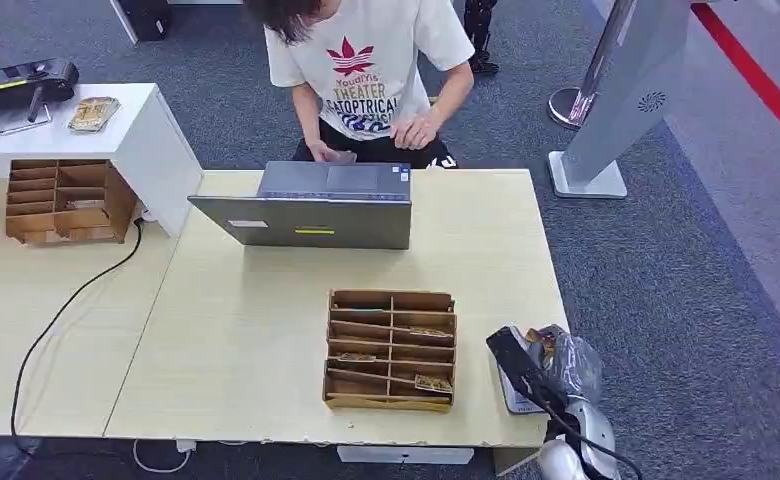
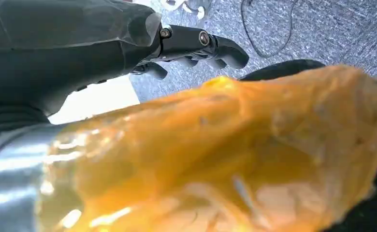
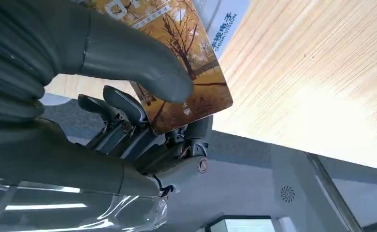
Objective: Pass the card to the sensor for recognition and then transmit it.
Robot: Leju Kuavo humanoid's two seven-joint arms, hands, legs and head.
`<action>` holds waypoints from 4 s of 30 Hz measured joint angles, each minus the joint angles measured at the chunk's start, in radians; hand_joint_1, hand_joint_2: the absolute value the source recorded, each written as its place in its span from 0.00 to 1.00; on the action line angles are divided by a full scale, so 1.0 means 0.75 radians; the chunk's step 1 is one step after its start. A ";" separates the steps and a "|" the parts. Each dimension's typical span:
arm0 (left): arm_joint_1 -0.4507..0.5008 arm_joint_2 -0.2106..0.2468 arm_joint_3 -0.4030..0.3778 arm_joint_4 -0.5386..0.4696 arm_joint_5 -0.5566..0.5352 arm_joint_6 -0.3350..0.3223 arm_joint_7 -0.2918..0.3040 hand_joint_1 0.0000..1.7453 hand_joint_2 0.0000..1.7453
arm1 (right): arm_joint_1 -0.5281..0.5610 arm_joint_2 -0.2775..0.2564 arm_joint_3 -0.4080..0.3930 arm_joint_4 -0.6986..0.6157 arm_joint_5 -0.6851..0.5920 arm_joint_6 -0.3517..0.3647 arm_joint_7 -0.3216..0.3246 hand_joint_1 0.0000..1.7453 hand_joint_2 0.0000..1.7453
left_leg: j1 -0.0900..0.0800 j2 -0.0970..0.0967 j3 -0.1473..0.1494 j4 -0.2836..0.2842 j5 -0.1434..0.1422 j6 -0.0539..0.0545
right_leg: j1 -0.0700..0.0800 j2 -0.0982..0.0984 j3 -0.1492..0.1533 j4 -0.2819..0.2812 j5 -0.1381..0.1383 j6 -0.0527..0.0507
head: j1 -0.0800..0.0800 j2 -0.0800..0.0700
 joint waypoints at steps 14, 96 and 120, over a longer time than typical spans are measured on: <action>0.000 -0.003 0.037 0.000 0.019 0.009 0.000 0.00 0.00 | 0.013 0.000 -0.001 -0.009 0.001 0.002 0.000 1.00 1.00 | 0.000 0.000 0.000 0.000 0.000 0.000 | 0.000 0.000 0.000 0.000 0.000 0.000 | 0.000 0.000; 0.005 -0.010 0.236 0.000 0.121 0.060 0.001 0.00 0.00 | 0.082 0.000 -0.055 -0.065 -0.018 -0.020 -0.001 1.00 1.00 | 0.000 0.000 0.002 0.000 0.000 0.000 | 0.000 0.000 0.002 0.000 0.000 0.000 | -0.001 0.000; 0.011 -0.039 0.475 0.000 0.368 0.077 -0.038 0.00 0.00 | 0.170 -0.001 -0.095 -0.136 -0.116 -0.063 -0.065 1.00 1.00 | 0.000 0.000 0.002 0.000 -0.001 0.001 | 0.000 0.000 0.002 -0.001 0.000 0.000 | -0.001 0.000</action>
